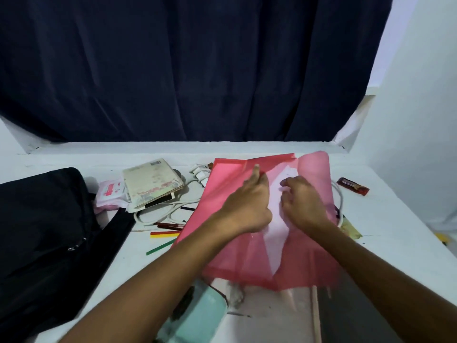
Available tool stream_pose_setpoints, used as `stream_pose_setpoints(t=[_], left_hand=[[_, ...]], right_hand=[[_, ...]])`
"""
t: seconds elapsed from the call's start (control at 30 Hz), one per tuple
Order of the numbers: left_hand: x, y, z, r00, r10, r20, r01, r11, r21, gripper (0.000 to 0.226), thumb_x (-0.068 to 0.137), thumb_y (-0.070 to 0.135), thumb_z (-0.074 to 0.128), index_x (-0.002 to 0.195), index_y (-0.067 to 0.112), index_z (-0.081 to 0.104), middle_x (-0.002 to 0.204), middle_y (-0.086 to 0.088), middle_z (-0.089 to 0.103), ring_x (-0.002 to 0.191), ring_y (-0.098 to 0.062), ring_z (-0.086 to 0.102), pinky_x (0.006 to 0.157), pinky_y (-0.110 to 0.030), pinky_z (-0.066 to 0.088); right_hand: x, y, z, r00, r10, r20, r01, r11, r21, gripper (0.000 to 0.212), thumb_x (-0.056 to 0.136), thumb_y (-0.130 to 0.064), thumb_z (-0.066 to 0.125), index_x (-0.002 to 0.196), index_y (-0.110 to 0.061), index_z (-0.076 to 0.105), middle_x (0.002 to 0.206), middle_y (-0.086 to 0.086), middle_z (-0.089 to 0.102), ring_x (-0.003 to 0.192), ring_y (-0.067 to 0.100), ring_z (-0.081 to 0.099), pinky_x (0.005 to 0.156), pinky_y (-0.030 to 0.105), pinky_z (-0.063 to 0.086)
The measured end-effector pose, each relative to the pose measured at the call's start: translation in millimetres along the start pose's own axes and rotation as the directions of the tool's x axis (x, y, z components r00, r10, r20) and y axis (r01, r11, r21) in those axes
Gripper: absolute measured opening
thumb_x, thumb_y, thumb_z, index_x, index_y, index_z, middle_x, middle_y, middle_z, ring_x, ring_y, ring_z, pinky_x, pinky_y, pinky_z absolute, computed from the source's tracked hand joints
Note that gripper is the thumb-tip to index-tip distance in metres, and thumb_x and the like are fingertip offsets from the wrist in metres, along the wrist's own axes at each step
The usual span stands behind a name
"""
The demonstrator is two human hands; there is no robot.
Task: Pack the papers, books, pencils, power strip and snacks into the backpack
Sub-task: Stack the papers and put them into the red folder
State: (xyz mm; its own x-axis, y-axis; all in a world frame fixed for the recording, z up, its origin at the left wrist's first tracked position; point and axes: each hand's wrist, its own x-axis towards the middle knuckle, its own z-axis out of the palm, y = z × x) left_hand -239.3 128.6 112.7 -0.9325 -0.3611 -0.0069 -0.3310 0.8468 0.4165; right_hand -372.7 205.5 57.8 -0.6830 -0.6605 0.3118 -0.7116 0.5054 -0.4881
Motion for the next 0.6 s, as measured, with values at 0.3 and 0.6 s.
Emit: stream_pose_setpoints(t=[0.3,0.6], left_hand=[[5.5,15.0,15.8,0.996,-0.030,0.086,0.032,0.999,-0.023,0.083,0.084,-0.002,0.040,0.153,0.009,-0.003,0.159,-0.002,-0.026,0.149,-0.031,0.009,0.106,-0.055,0.038],[-0.9,16.9,28.0,0.989,-0.007,0.146,0.004,1.000,0.023,0.078,0.085,0.000,0.040,0.153,0.012,0.004,0.160,-0.004,-0.022,0.149,-0.034,0.000,0.113,-0.058,0.024]], right_hand=[[-3.8,53.5,3.4,0.744,0.538,0.395,-0.668,0.606,0.433,0.010,0.080,0.006,0.057,0.080,0.014,0.062,0.069,0.023,0.056,0.058,0.029,0.056,0.059,0.037,0.041],[5.8,53.4,19.7,0.670,0.575,0.469,-0.731,0.403,0.551,0.014,0.084,0.003,0.056,0.071,-0.002,0.056,0.056,0.010,0.045,0.044,0.017,0.039,0.038,0.017,0.035]])
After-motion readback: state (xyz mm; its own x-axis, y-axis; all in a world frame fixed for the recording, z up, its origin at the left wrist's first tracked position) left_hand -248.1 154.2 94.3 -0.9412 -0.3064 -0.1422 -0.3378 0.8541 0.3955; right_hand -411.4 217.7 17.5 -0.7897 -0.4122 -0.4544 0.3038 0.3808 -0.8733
